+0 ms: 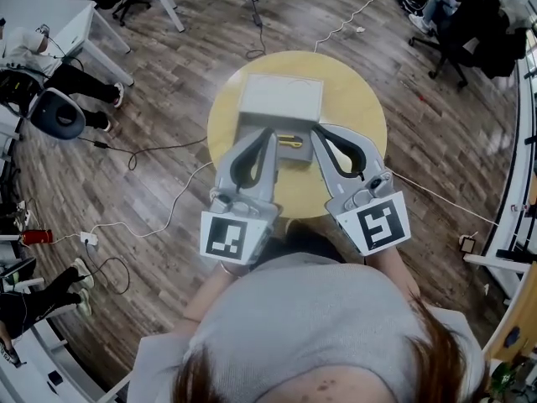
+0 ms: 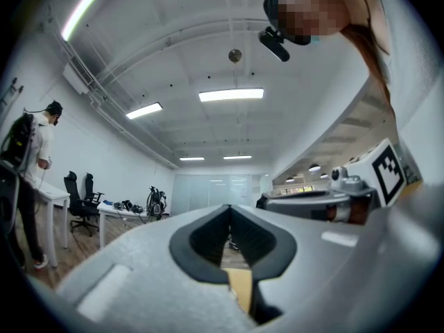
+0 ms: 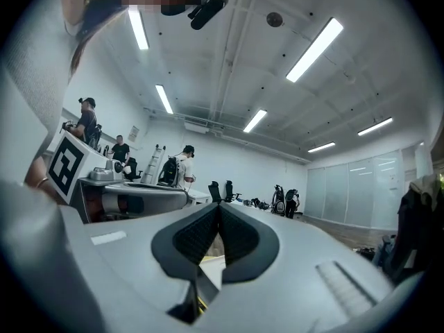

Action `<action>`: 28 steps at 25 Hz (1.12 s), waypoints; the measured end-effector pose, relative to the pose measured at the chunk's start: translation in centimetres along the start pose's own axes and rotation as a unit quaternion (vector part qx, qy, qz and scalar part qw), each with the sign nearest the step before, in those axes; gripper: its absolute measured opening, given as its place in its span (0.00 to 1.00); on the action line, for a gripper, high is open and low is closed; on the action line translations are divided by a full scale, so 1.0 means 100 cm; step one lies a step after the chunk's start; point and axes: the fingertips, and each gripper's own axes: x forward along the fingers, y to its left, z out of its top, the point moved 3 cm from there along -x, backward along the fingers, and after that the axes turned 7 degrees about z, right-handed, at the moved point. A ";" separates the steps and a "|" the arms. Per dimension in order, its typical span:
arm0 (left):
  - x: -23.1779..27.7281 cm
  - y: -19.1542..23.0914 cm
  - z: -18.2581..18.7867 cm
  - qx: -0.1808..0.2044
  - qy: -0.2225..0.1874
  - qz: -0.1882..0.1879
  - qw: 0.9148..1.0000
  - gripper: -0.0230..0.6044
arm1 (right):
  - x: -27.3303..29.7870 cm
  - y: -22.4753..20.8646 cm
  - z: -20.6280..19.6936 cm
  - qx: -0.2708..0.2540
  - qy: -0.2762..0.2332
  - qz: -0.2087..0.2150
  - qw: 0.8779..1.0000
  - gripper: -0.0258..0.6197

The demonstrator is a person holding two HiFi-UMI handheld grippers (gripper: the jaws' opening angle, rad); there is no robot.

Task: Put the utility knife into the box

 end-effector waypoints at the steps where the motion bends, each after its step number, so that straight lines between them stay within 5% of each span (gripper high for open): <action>1: -0.002 -0.001 0.001 0.000 -0.001 0.000 1.000 0.03 | -0.002 0.002 0.001 -0.006 0.003 -0.002 1.000 0.04; 28: -0.208 -0.069 0.033 0.002 0.006 -0.052 0.999 0.03 | -0.123 0.186 0.026 0.006 0.026 -0.040 0.999 0.05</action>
